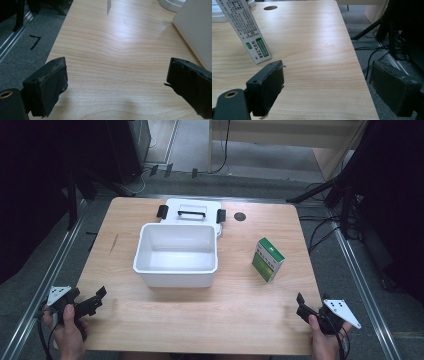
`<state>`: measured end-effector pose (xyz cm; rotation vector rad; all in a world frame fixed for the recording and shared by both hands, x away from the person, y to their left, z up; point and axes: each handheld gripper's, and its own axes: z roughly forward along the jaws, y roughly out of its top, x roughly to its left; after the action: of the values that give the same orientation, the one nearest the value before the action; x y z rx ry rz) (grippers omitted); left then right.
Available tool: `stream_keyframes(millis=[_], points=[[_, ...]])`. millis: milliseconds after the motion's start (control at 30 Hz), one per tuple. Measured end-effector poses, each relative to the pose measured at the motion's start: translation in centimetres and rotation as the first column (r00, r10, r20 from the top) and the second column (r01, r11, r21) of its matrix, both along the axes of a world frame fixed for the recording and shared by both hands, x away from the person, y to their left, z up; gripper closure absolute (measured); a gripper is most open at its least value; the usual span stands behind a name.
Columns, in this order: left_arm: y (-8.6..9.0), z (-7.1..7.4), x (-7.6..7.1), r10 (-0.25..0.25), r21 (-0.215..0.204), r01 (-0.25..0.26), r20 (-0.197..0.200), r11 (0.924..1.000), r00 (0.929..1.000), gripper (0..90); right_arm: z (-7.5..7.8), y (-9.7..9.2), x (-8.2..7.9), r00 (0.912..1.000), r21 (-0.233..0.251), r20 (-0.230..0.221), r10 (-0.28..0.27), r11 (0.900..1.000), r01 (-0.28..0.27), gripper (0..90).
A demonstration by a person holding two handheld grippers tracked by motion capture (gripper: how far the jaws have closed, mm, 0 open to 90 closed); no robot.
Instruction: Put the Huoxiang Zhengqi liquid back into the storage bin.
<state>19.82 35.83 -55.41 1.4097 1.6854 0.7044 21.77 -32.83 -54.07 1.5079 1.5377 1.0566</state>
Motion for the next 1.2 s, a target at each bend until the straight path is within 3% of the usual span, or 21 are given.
stream_keyframes(millis=[333, 500, 700, 800, 1100, 1200], points=[[0.0, 0.0, 0.0, -0.005, -0.004, 0.005, -0.002, 1.0, 1.0, 4.0, 0.0, 0.1, -0.1, 1.0, 0.0, 0.0, 0.007, 1.0, -0.007, 12.7], [0.0, 0.0, 0.0, -0.003, -0.004, 0.003, 0.003, 1.0, 1.0, 4.1, 0.0, 0.4, 0.0, 0.9997, -0.043, -0.016, 0.02, 0.9989, -0.02, 12.6], [-0.2, 0.1, 0.0, 0.002, 0.008, -0.002, 0.014, 1.0, 0.9999, 4.0, 0.1, 0.2, -0.1, 0.9989, -0.024, -0.039, 0.024, 0.9994, -0.025, 12.7], [-0.2, 0.1, 0.0, 0.003, 0.01, -0.004, 0.018, 0.9999, 0.9998, 4.1, 0.7, -0.2, -0.1, 0.9964, -0.013, -0.065, 0.053, 0.9984, -0.054, 12.8], [-0.2, 0.1, 0.0, -0.002, 0.013, 0.002, 0.019, 0.9999, 0.9998, 4.1, 2.8, 0.3, 0.5, 0.9779, -0.077, -0.156, 0.139, 0.9853, -0.152, 13.0], [-0.2, 0.1, 0.0, -0.002, 0.01, 0.002, 0.021, 1.0, 0.9998, 4.1, 3.6, 0.7, 1.1, 0.9609, -0.08, -0.208, 0.182, 0.976, -0.202, 13.3]])
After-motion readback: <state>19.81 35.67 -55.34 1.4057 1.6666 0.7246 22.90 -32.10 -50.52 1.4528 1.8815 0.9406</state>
